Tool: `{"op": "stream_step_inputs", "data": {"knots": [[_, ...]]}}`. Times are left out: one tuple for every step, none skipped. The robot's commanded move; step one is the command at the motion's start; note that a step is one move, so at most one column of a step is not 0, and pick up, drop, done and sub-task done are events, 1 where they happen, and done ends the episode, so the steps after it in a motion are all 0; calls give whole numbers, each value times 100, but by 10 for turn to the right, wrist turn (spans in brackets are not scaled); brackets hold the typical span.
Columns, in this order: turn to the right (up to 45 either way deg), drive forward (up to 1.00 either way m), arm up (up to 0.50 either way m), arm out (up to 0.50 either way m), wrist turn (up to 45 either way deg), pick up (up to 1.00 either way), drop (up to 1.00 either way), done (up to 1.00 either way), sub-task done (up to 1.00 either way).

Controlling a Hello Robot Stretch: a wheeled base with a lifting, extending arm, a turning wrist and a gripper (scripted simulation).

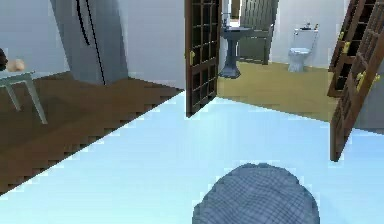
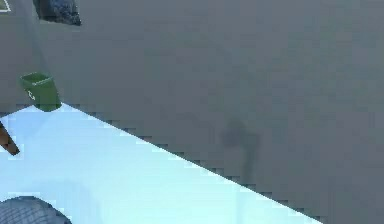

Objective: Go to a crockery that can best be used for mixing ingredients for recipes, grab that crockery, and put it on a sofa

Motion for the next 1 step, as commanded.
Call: {"op": "stream_step_inputs", "data": {"knots": [[-420, 0, 0, 0, 0, 0, 0, 0, 0]]}}
